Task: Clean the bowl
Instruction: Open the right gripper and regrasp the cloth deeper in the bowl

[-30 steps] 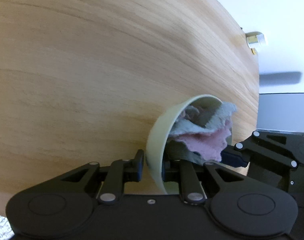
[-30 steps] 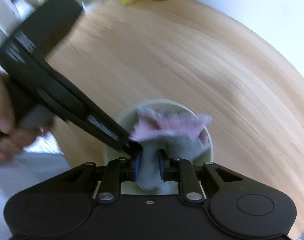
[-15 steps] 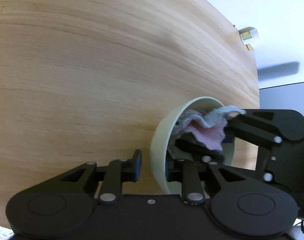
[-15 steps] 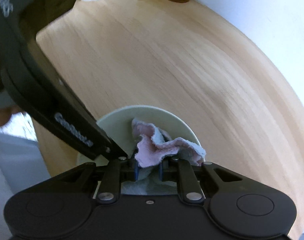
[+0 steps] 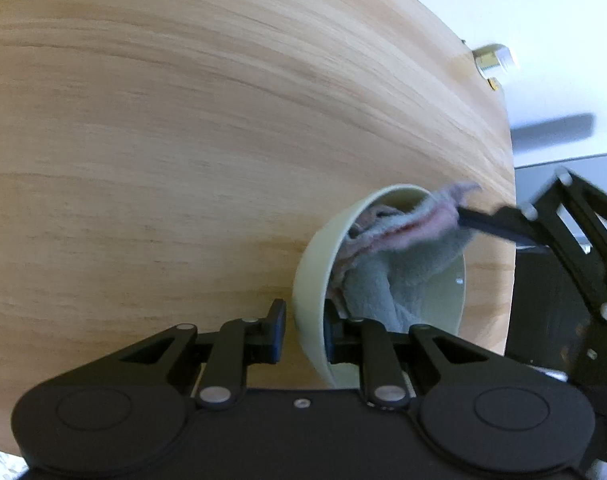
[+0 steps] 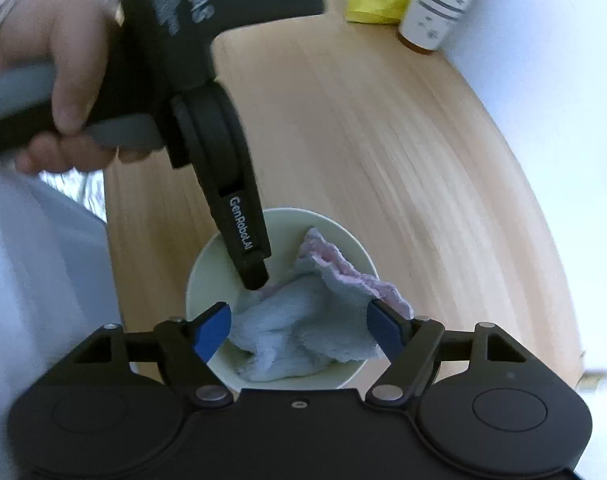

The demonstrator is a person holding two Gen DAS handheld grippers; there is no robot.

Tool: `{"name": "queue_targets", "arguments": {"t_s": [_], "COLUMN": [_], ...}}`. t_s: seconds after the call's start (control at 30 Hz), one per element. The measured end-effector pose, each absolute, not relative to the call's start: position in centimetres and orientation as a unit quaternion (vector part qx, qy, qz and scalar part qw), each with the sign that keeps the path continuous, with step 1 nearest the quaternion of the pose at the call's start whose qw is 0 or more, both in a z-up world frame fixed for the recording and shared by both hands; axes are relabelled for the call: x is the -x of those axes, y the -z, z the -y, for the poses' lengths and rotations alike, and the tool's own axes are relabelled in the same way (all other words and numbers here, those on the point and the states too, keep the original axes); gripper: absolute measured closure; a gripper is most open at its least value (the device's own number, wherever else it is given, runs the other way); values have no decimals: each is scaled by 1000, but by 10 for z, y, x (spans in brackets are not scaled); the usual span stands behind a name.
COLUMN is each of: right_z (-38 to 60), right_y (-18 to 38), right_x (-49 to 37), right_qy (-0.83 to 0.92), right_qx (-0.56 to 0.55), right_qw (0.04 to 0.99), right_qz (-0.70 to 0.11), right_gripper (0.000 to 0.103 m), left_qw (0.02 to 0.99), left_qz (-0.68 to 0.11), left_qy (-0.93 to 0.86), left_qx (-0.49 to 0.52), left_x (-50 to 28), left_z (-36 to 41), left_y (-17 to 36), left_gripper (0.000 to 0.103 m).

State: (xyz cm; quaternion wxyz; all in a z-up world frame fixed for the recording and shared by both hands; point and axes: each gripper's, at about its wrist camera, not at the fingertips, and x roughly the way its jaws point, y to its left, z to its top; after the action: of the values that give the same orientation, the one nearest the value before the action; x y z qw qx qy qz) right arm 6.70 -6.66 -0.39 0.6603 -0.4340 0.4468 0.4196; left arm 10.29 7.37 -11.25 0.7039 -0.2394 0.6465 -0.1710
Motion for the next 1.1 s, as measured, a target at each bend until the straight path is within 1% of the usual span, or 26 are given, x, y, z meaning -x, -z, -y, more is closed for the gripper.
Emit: {"name": "queue_targets", "arguments": {"t_s": [0.1, 0.2, 0.27, 0.37, 0.4, 0.5, 0.77, 0.87, 0.93, 1.0, 1.1], "right_z": [59, 59, 62, 64, 64, 68, 74, 75, 76, 77, 84], "right_y": [13, 25, 26, 27, 29, 36, 35, 34, 34, 30, 25], "right_x": [-61, -58, -65, -75, -79, -88, -89, -88, -89, -90, -92], "right_qy": [-429, -441, -447, -455, -455, -459, -456, -453, -448, -439, -431], "right_qx": [470, 485, 476, 448, 440, 410, 387, 389, 388, 383, 362], "right_qw": [645, 632, 629, 627, 624, 618, 630, 630, 629, 633, 641], "right_qz": [-422, -412, -422, -447, -458, -490, -496, -497, -502, -510, -522], "right_gripper": [19, 23, 24, 27, 33, 36, 43, 50, 58, 64, 69], "left_qw": [705, 707, 709, 706, 703, 702, 702, 705, 706, 708, 707], "left_qz": [-647, -644, -640, -640, -642, -641, -641, -642, -642, -642, -640], "left_qy": [178, 184, 187, 190, 187, 185, 185, 185, 182, 181, 180], "left_qx": [228, 227, 230, 237, 243, 250, 248, 239, 236, 234, 239], "left_x": [-101, -98, -97, -95, -95, -94, -94, -94, -96, -95, -92], "left_z": [-69, -68, -70, -72, -73, -72, -71, -67, -63, -63, -65], "left_y": [112, 112, 113, 115, 116, 117, 116, 115, 115, 114, 114], "left_gripper": [86, 87, 86, 86, 86, 87, 87, 86, 86, 86, 86]}}
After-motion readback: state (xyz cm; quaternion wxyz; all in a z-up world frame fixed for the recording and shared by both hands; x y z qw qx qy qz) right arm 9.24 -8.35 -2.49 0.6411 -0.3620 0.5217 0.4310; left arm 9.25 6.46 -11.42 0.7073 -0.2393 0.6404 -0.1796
